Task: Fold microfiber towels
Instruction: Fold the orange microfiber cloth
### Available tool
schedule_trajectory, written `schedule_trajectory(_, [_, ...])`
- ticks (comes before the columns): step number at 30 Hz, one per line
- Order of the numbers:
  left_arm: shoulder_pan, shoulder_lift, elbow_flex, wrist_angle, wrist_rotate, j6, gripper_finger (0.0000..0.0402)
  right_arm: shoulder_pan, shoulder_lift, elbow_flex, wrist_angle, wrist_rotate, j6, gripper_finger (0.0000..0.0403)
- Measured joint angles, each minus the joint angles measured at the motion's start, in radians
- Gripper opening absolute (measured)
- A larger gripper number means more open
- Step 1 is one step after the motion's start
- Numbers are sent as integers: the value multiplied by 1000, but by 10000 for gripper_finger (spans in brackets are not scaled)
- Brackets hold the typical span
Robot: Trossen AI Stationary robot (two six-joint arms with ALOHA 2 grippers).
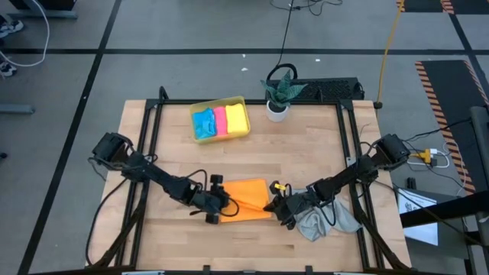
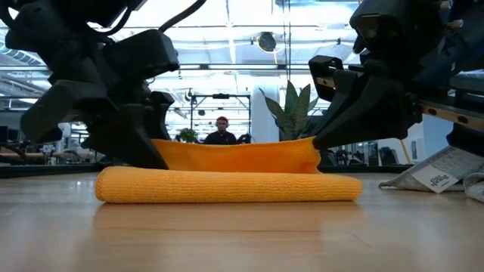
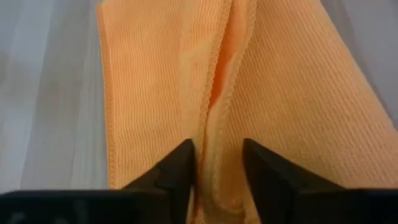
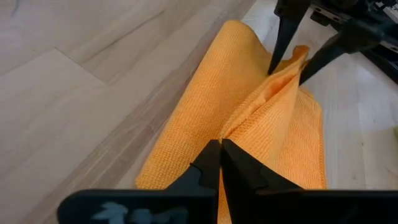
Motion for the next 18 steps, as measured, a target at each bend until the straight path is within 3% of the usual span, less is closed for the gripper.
schedule_trajectory(4, [-13, 0, 0, 0, -5, 5, 68, 0, 0, 0, 0, 2, 1, 2])
schedule_trajectory(7, [-31, 0, 0, 0, -67, -5, 17, 1, 0, 0, 2, 37, 24, 2])
schedule_trajectory(14, [-91, -37, 0, -1, -184, -21, 18, 2, -63, 0, 14, 229, 133, 2])
schedule_trajectory(18, [-121, -76, 0, -1, -274, -21, 6, -7, -122, 0, 22, 243, 169, 2])
